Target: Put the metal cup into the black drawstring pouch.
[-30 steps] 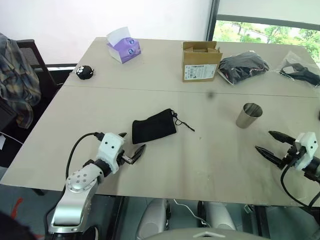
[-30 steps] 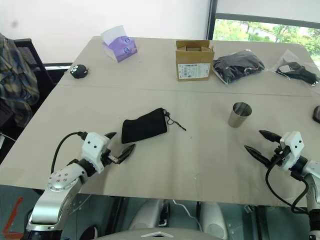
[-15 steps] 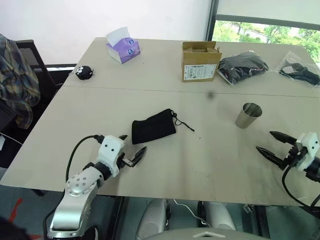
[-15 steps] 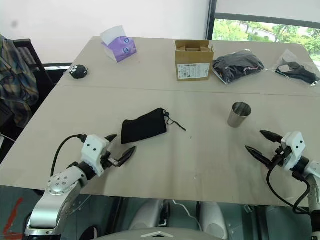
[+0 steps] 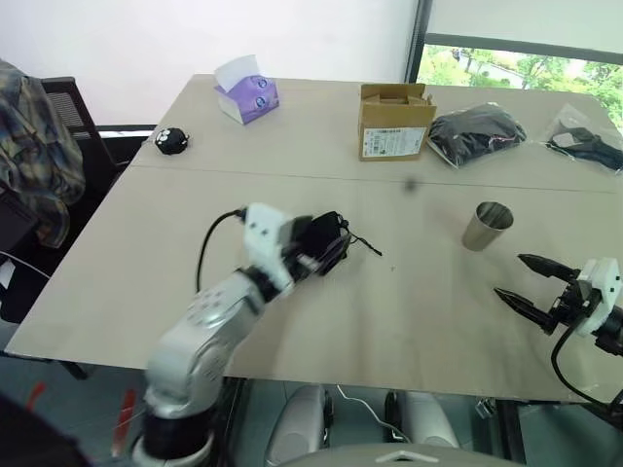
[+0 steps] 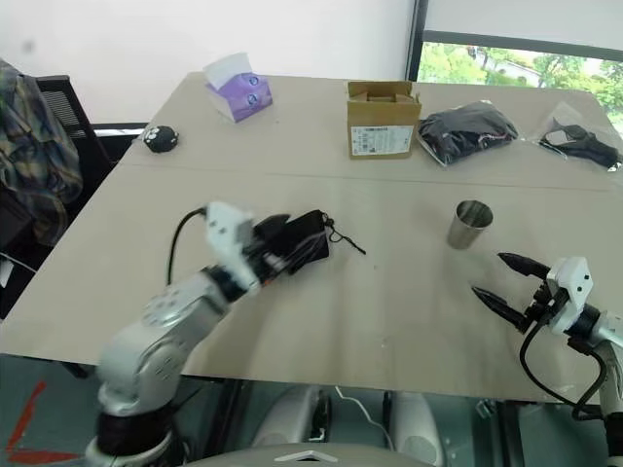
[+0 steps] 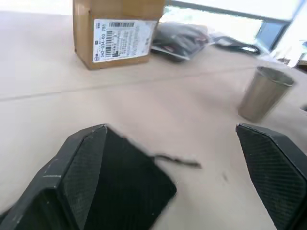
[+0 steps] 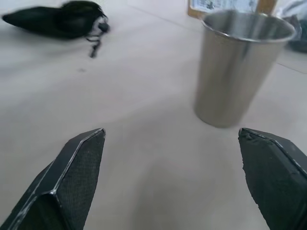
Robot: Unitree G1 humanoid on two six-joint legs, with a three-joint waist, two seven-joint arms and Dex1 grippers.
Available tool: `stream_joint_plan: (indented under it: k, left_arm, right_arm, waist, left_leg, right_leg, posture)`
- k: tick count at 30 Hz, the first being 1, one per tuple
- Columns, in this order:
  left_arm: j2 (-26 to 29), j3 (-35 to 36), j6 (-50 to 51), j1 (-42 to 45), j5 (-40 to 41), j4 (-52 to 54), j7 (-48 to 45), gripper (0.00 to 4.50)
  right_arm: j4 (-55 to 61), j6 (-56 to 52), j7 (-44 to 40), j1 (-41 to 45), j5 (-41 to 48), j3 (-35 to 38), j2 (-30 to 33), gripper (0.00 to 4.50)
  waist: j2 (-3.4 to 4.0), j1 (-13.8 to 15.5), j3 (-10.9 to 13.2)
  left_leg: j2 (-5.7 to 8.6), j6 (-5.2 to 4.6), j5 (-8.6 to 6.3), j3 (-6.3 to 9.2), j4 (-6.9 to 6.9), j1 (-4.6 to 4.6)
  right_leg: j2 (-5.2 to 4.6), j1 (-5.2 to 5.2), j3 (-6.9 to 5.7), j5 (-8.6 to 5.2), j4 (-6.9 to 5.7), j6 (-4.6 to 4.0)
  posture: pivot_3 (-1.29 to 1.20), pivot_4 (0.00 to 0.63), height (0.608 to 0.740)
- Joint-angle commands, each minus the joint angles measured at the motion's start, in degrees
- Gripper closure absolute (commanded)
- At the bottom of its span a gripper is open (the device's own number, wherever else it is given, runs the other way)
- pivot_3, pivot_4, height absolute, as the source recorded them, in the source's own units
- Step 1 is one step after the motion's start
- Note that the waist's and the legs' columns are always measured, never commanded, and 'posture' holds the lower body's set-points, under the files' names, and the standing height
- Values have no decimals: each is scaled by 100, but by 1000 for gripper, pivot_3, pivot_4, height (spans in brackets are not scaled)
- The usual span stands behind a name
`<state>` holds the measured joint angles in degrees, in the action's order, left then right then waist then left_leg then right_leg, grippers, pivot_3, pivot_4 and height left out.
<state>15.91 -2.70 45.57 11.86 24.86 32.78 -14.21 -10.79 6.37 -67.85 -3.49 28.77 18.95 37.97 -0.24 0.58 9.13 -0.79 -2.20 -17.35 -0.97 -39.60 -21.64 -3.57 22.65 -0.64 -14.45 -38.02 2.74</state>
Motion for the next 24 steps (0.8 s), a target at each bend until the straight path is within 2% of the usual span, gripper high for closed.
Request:
stream_joint_plan:
  k: [1, 5, 12, 19, 21, 22, 24]
  left_arm:
    - [-366, -380, 401, 547, -444, -355, 650, 42]
    - [-592, -649, 799, 813, -995, -630, 1223, 42]
    - [-70, -941, 1839, 593, -1622, 189, 1548, 42]
    - [-271, -967, 1756, 543, -1823, 0, 1556, 42]
    - [-269, -952, 1737, 566, -1884, -29, 1535, 564]
    - [-268, -952, 1735, 566, -1908, -30, 1518, 1081]
    - [-230, -1001, 1729, 554, -1975, -2, 1491, 1766]
  right_arm:
    - [306, 54, 76, -123, 91, 86, -76, 0]
    - [407, 170, 157, -336, 62, 118, -199, 0]
    - [485, 208, 208, -514, 119, 207, -192, 0]
    - [484, 200, -75, -415, 223, 83, -163, 0]
    - [555, 177, -292, -393, 386, 78, -185, 0]
    - [595, 142, -374, -388, 462, 85, -193, 0]
    - [705, 54, -566, -388, 678, 93, -216, 0]
  waist:
    - [0, -13, 1]
    - [-1, 11, 1]
    - [-1, 13, 1]
    - [-2, 31, 2]
    - [-2, 27, 2]
    - [-2, 24, 2]
    - [-2, 18, 2]
  left_leg:
    - [0, 0, 0, 1, 0, 0]
    - [-2, 19, 11, 1, 2, -4]
    - [-3, 21, 12, 2, 7, -6]
    - [0, 24, 14, 6, 7, -9]
    - [1, 24, 14, 6, 7, -9]
    - [1, 24, 14, 7, 7, -9]
    - [0, 24, 14, 6, 7, -8]
  right_leg:
    - [2, 2, 0, 0, 0, 0]
    - [3, 7, -1, -1, 3, 0]
    - [0, 9, 7, -1, 5, 0]
    - [-6, 9, 9, -2, 6, -1]
    - [-5, 9, 9, -2, 6, -1]
    - [-5, 9, 9, -2, 6, -1]
    - [-5, 9, 10, -2, 6, -1]
  posture:
    - [0, 150, 710]
    - [0, 150, 710]
    - [0, 150, 710]
    - [0, 150, 710]
    - [0, 150, 710]
    - [0, 150, 710]
    - [0, 150, 710]
